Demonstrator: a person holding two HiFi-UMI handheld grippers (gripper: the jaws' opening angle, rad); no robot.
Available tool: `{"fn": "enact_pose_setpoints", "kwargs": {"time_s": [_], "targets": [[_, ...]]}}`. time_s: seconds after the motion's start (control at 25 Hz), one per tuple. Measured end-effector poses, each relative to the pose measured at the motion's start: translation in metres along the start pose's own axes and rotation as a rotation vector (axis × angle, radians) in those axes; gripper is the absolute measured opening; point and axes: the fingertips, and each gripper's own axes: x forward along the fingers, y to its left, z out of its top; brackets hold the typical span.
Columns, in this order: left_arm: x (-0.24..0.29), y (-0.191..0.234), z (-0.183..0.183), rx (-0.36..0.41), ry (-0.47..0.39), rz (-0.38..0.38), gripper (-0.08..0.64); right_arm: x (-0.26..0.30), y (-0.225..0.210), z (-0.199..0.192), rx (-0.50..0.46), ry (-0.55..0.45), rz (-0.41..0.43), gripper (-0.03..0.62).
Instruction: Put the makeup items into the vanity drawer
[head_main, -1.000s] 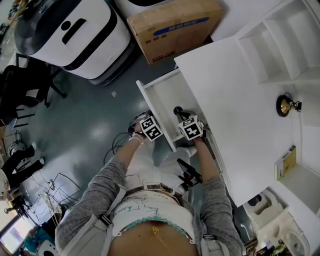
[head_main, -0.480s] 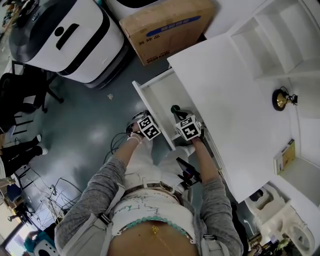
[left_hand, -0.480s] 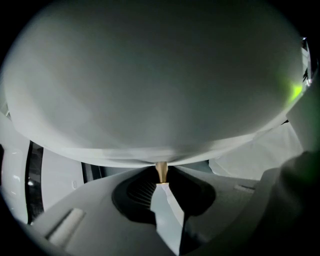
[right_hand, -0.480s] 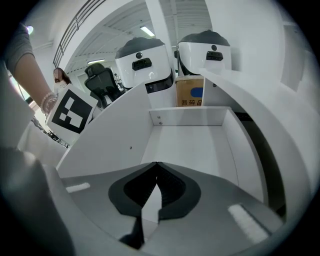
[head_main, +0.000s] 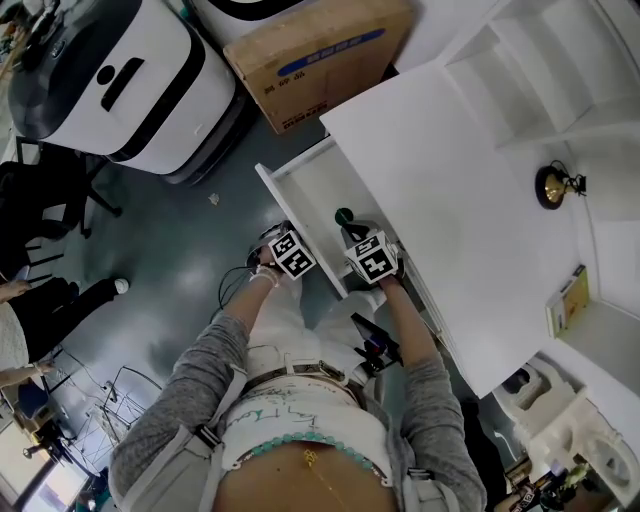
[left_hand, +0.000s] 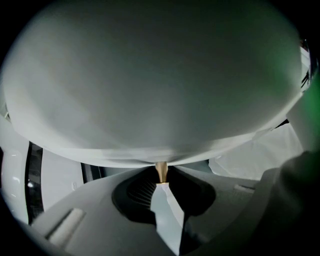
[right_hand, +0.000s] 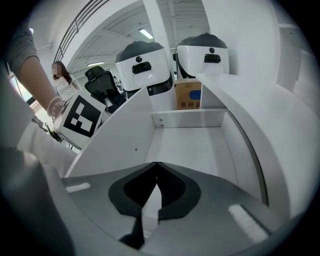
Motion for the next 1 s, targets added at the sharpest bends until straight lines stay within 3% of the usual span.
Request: {"fn": "enact_pose_setpoints", "kwargs": {"time_s": [1.0], "targets": [[0.002,0.002,0.01,0.012,-0.005,-0.005,0.08,-0.042,0.012,0.0,0.033,-0.039,-0.013,0.029]]}}
